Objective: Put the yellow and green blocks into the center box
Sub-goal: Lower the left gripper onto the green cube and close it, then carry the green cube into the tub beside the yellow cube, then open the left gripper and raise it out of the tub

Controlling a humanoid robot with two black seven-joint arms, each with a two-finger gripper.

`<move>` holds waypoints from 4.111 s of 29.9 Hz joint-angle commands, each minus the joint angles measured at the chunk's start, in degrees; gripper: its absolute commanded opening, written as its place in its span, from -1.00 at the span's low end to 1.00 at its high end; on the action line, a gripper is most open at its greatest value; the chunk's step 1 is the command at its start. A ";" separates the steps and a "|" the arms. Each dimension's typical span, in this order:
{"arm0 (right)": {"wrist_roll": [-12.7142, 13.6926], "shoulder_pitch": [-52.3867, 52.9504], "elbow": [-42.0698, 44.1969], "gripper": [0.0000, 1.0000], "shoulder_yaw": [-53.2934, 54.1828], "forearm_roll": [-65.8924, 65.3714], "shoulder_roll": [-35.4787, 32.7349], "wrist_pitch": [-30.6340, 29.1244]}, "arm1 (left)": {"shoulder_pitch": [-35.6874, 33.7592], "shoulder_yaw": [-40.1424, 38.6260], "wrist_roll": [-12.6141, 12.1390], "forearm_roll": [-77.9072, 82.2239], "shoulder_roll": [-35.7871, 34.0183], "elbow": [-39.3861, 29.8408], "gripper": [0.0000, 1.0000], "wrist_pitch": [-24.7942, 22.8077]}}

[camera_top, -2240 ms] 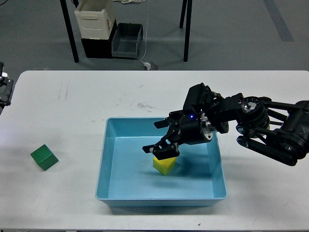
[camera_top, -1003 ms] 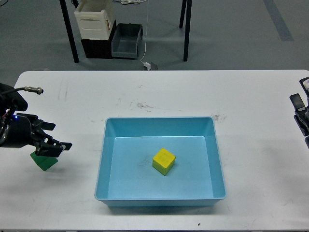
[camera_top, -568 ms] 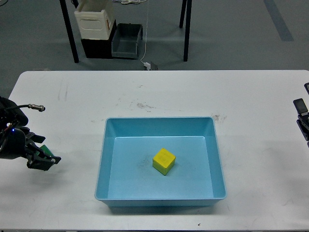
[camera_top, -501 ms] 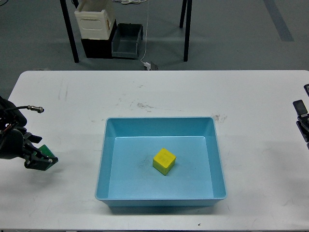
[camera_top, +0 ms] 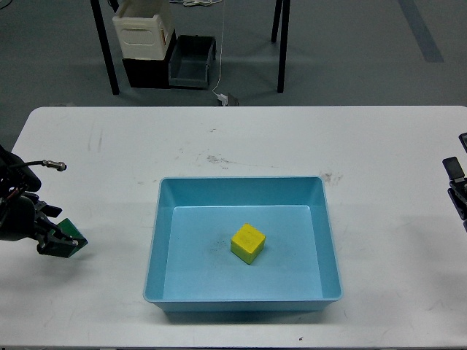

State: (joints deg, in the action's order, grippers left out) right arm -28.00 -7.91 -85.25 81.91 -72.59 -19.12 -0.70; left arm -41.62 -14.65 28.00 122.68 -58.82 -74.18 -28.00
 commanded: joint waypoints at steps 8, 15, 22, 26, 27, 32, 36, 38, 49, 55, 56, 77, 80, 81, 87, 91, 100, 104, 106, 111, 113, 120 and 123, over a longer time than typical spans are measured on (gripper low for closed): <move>0.00 0.00 0.00 0.98 0.00 0.00 0.04 0.26 | -0.04 1.46 0.00 -0.69 1.78 2.28 0.90 0.00; 0.00 -0.36 0.00 0.98 0.00 0.08 0.04 0.79 | 0.57 2.16 0.00 -0.07 2.75 4.21 0.44 0.00; 0.00 -0.36 0.00 0.98 0.00 0.08 0.04 0.79 | 0.57 3.31 0.00 0.01 2.13 4.48 -0.29 0.00; 0.00 -0.44 0.00 0.98 0.00 0.00 0.13 0.96 | -0.57 3.05 0.00 -0.86 1.78 4.48 -0.51 2.77; 0.00 -0.53 0.00 0.98 -0.08 0.00 0.13 0.97 | -0.92 2.44 0.00 -1.21 1.69 4.48 -0.52 3.12; 0.00 -0.88 0.17 0.98 0.00 0.08 0.13 1.31 | -9.17 0.50 0.00 -13.74 1.17 2.55 -0.50 3.39; 0.00 -0.88 0.70 0.98 -0.09 0.08 0.13 2.11 | -15.50 0.50 0.00 -21.86 0.90 -4.29 -0.50 2.86; 0.00 -0.97 1.23 0.98 -0.09 0.17 0.13 2.20 | -17.35 0.59 0.00 -21.87 1.51 -8.07 -0.50 2.77; 0.00 -1.67 1.93 0.99 -0.79 1.31 0.22 2.81 | -19.56 4.09 0.00 -1.70 17.23 -13.19 -0.46 1.28; 0.00 -1.67 1.93 0.98 -0.44 1.31 0.22 2.99 | -20.52 11.12 0.00 2.32 22.69 -9.24 -0.45 0.00; 0.00 -1.67 1.93 0.98 -0.44 1.31 0.22 2.99 | -20.52 12.00 0.00 2.32 22.87 -8.54 -0.43 0.00; 0.00 0.69 1.32 1.00 -1.58 1.49 0.22 2.72 | -19.73 8.34 0.00 -11.12 28.23 -1.85 0.99 0.00; 0.00 2.63 1.41 1.00 -2.28 3.41 0.83 1.76 | -17.37 0.87 0.00 -24.11 28.85 -1.85 0.99 0.00; 0.00 3.33 1.49 1.00 -3.24 5.69 1.44 1.32 | -15.36 -1.59 0.00 -29.20 28.59 -2.02 0.99 0.00; 0.00 7.64 1.67 1.00 -9.48 30.28 1.98 -4.39 | -3.50 -15.39 0.00 -52.08 27.53 -5.88 0.99 0.00; 2.14 8.70 1.67 1.00 -9.41 46.97 2.06 -8.51 | 8.36 -25.14 0.00 -61.75 27.53 -9.31 0.99 0.00; 7.61 6.50 1.93 1.00 -8.52 82.59 2.15 -16.96 | 30.88 -46.43 0.00 -82.65 33.50 -11.78 0.99 0.00; 7.78 4.92 1.76 1.00 -9.05 84.37 3.38 -17.31 | 35.28 -47.58 0.00 -100.66 35.35 -11.34 0.99 1.97; 8.48 4.48 1.67 1.00 -8.79 84.37 4.52 -17.32 | 37.12 -47.23 -1.09 -108.84 35.53 -10.90 0.99 5.13; 8.84 2.90 1.67 1.00 -8.43 84.63 5.58 -17.14 | 39.50 -46.96 -5.23 -124.77 35.53 -10.20 1.00 11.03; 8.92 1.50 1.32 1.00 -8.61 86.38 5.58 -17.05 | 39.86 -46.96 -6.46 -128.99 35.62 -10.11 1.00 11.38; 13.40 -1.58 1.05 1.00 -8.43 92.90 5.58 -17.23 | 42.22 -46.88 -10.42 -141.12 35.71 -10.37 1.00 11.47; 13.93 -2.90 0.97 1.00 -8.52 92.90 5.58 -18.54 | 42.76 -46.79 -10.51 -142.89 36.49 -10.46 1.00 10.95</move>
State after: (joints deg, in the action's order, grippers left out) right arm -14.78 -9.65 -84.26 73.41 20.07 -13.53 -18.00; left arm 0.62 -61.55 17.82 -18.16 -23.07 -84.51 -16.50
